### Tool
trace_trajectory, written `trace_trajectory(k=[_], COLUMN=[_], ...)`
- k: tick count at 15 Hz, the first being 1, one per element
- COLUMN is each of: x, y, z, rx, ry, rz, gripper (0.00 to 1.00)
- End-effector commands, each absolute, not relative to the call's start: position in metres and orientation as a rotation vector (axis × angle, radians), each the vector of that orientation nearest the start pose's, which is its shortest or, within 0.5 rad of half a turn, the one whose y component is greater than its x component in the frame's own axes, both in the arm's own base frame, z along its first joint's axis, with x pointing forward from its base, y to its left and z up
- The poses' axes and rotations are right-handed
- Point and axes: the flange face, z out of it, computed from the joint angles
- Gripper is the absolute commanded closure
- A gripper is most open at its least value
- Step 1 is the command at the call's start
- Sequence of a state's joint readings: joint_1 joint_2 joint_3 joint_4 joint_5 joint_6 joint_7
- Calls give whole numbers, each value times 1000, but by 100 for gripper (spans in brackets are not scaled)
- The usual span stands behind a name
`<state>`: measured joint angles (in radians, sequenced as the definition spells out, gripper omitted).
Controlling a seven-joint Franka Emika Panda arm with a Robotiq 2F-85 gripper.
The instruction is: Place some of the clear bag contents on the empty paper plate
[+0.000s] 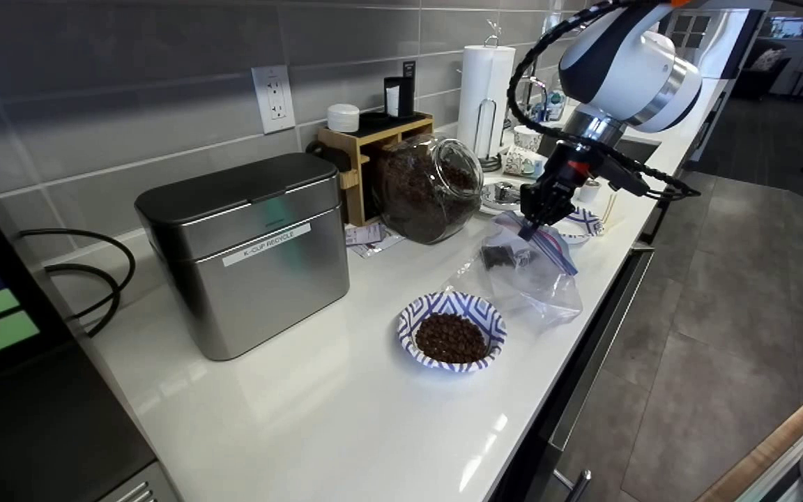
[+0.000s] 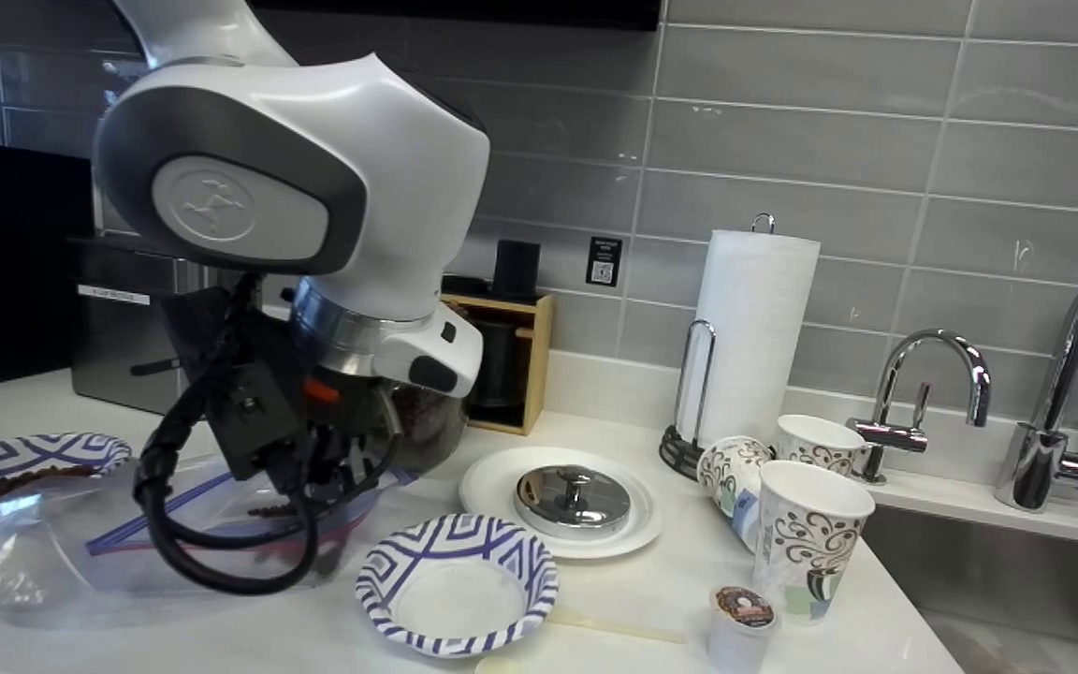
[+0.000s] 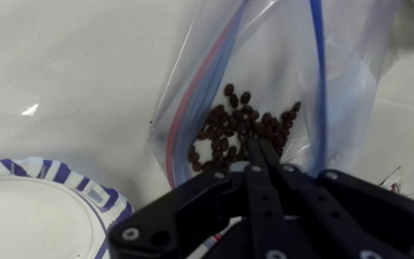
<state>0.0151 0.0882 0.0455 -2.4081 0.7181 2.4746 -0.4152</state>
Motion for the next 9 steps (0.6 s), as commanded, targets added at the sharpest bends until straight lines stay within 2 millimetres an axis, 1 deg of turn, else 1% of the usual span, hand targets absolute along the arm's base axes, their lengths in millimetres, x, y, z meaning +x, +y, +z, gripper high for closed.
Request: trace_trajectory(k=[1, 4, 6, 7, 9], x=[500, 504, 508, 509, 510], y=[38, 44, 49, 52, 58], z=[263, 258, 257, 255, 253], rx=[-2705, -2708, -2708, -2713, -2721], ry=[133, 125, 118, 112, 90], rz=[-102, -108, -113, -113, -106], gripper=[66, 42, 28, 19, 7])
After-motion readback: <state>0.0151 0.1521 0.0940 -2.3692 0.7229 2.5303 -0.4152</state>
